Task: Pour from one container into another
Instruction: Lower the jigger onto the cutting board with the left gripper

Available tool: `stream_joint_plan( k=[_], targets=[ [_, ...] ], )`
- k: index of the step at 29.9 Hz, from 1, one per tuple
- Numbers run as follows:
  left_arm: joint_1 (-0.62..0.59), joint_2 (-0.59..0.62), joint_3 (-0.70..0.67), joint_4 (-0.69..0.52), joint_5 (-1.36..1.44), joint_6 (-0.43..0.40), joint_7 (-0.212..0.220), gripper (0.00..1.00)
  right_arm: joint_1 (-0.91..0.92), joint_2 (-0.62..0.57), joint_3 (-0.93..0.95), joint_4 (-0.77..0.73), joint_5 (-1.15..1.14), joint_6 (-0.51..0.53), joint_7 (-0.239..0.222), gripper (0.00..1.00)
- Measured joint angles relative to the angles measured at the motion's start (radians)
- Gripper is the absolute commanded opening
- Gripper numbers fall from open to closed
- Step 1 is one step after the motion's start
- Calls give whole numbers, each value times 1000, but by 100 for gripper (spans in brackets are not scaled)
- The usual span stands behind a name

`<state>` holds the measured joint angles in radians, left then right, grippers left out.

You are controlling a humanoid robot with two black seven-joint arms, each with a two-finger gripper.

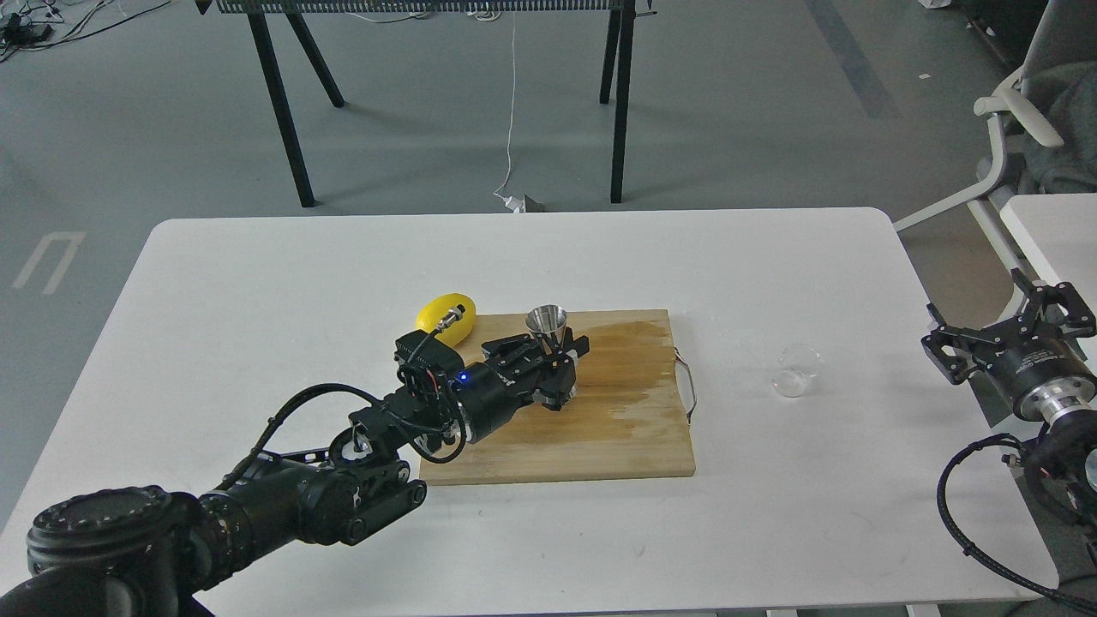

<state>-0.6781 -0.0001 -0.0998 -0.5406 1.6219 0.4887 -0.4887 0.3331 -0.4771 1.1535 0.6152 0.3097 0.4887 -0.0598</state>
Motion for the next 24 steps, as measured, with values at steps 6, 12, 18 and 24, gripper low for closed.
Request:
stream_joint_plan(
  k=[6, 12, 18, 24],
  targets=[
    [0, 0, 0, 18, 2, 0, 0, 30, 0, 0, 1, 0, 0, 0, 0, 99],
    [0, 0, 1, 19, 2, 0, 0, 31, 0, 0, 1, 0, 0, 0, 0, 99],
    [0, 0, 0, 19, 0, 0, 0, 35, -1, 0, 1, 0, 0, 0, 0, 99],
    [9, 0, 0, 19, -1, 0, 0, 38, -2, 0, 2, 0, 0, 0, 0, 99]
  ],
)
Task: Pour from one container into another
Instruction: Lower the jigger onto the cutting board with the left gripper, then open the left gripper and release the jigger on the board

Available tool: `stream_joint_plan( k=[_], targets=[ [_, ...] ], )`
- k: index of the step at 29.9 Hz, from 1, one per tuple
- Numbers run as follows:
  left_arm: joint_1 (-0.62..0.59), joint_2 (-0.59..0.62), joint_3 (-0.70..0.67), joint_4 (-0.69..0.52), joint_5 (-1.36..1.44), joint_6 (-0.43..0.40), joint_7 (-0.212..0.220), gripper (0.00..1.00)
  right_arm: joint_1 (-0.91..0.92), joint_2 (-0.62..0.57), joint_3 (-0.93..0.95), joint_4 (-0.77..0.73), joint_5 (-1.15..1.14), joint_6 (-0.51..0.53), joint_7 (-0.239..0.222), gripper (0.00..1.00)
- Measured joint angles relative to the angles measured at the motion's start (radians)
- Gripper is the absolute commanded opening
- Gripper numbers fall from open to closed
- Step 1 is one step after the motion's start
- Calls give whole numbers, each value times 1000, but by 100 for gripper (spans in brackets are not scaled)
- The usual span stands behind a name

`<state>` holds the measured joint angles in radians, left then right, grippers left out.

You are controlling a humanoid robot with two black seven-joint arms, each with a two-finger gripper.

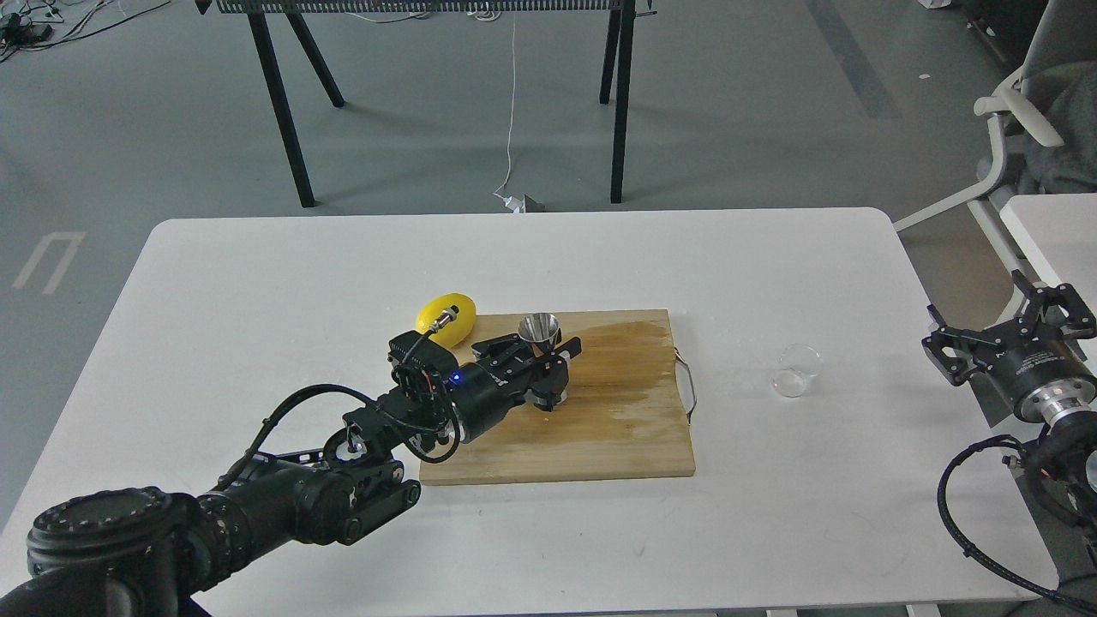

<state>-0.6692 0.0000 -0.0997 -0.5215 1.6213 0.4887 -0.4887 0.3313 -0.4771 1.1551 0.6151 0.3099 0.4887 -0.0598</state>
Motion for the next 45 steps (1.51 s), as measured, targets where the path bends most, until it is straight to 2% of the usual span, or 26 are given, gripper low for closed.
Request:
stream_joint_plan(
  k=[8, 14, 15, 16, 17, 18, 34, 45],
  targets=[
    [11, 0, 1, 0, 2, 0, 0, 39, 0, 0, 0, 0, 0, 0, 0, 99],
    [15, 0, 2, 0, 3, 0, 0, 46, 0, 0, 0, 0, 0, 0, 0, 99],
    [15, 0, 2, 0, 3, 0, 0, 50, 0, 0, 0, 0, 0, 0, 0, 99],
    [15, 0, 2, 0, 3, 0, 0, 61, 0, 0, 0, 0, 0, 0, 0, 99],
    [16, 0, 2, 0, 3, 0, 0, 76, 0, 0, 0, 0, 0, 0, 0, 99],
    [16, 0, 2, 0, 3, 0, 0, 87, -1, 0, 0, 0, 0, 0, 0, 99],
    [21, 0, 1, -13, 5, 0, 0, 94, -5, 0, 3, 0, 0, 0, 0, 99],
    [58, 0, 1, -15, 5, 0, 0, 94, -10, 0, 3, 0, 0, 0, 0, 99]
  ],
)
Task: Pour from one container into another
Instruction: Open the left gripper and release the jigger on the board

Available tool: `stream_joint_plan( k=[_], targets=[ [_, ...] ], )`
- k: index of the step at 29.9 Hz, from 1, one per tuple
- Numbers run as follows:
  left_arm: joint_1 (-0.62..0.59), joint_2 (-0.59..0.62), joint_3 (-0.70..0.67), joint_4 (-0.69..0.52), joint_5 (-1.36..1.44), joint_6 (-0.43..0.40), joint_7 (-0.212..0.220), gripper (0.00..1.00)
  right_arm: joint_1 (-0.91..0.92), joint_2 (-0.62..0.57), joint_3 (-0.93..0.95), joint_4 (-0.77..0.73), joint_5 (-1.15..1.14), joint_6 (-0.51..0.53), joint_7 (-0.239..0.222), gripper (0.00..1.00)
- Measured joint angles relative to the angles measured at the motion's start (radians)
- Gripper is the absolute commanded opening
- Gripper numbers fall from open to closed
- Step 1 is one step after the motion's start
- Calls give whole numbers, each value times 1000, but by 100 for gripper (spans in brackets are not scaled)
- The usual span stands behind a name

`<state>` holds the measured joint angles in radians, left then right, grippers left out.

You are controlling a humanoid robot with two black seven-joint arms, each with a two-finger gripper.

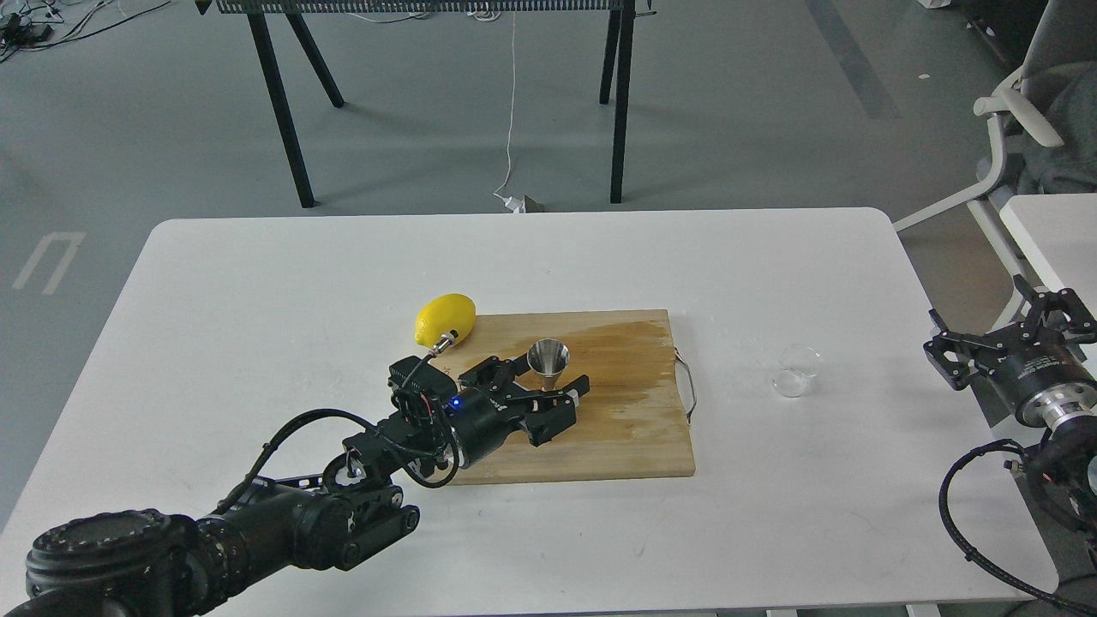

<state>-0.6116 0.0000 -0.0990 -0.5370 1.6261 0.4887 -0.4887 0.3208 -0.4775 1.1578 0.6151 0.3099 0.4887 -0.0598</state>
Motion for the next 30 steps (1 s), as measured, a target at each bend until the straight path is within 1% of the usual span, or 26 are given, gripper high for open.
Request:
stream_joint_plan(
  k=[16, 30],
  targets=[
    [8, 0, -1, -26, 0, 0, 0, 94, -4, 0, 0, 0, 0, 0, 0, 99],
    [10, 0, -2, -26, -1, 0, 0, 94, -8, 0, 0, 1, 0, 0, 0, 99]
  ],
)
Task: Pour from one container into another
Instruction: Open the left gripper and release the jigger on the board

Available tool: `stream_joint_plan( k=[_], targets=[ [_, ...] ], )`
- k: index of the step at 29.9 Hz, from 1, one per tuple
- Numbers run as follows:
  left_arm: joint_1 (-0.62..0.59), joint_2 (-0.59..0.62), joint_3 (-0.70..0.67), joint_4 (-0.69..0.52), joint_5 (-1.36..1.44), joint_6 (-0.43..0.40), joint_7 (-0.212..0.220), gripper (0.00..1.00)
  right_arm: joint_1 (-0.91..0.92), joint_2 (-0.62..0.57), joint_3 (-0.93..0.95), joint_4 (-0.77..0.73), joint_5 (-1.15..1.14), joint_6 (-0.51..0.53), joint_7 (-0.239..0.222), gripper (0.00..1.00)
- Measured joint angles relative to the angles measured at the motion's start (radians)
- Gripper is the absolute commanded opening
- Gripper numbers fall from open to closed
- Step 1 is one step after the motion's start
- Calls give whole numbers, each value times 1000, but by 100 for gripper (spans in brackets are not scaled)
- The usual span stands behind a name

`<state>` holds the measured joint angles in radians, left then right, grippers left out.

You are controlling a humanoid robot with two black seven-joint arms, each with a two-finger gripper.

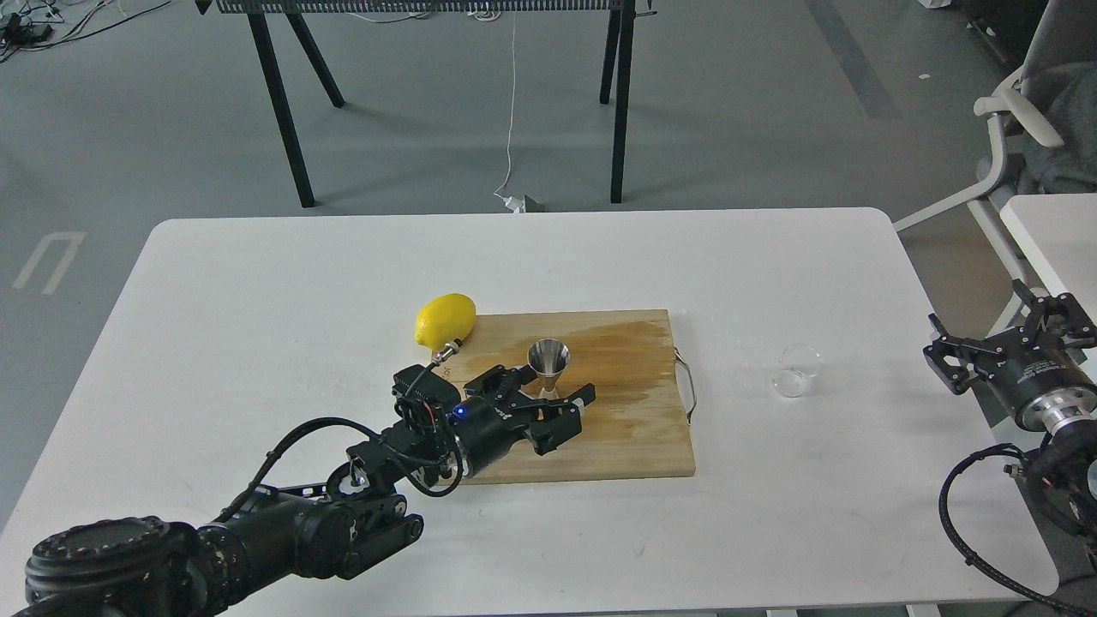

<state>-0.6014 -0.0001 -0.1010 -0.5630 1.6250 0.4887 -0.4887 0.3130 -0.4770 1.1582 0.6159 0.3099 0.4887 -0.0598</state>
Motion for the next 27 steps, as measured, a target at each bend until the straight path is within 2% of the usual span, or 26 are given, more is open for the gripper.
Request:
stream_joint_plan(
  k=[27],
  targets=[
    [13, 15, -8, 0, -8, 0, 0, 94, -8, 0, 1, 1, 0, 0, 1, 99]
  ],
)
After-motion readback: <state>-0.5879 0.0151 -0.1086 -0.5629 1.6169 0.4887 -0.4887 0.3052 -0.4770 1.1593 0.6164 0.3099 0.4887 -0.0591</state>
